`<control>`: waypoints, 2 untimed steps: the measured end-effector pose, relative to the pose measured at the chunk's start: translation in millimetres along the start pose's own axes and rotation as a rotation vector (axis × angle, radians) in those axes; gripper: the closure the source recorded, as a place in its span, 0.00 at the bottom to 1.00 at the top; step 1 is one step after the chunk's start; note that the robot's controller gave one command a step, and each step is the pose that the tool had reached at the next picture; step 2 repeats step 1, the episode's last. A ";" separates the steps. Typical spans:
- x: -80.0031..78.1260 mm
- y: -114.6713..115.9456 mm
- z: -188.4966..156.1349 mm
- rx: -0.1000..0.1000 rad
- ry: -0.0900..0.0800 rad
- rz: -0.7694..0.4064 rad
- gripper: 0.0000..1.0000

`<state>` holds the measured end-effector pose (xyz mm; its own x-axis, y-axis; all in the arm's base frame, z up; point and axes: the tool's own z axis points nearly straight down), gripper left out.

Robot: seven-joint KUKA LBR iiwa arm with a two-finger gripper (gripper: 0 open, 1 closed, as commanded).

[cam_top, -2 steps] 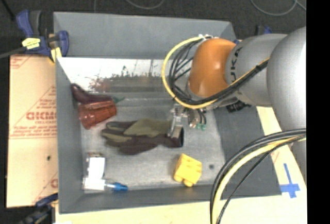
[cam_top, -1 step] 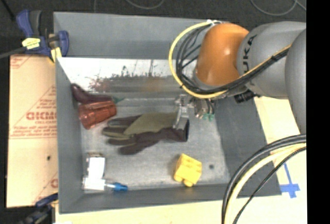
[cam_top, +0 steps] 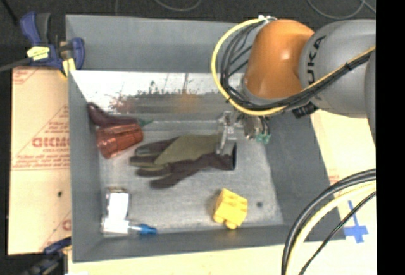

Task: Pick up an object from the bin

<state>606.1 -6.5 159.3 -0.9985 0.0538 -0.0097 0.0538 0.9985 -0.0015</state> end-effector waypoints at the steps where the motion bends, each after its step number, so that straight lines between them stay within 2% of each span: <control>1: -1.9 0.8 -179.6 -0.001 -0.011 -0.006 1.00; 2: -1.9 0.8 -179.6 -0.001 -0.011 -0.006 1.00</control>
Offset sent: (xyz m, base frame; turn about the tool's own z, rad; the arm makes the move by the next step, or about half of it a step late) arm 0.0000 0.0000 0.0000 0.0000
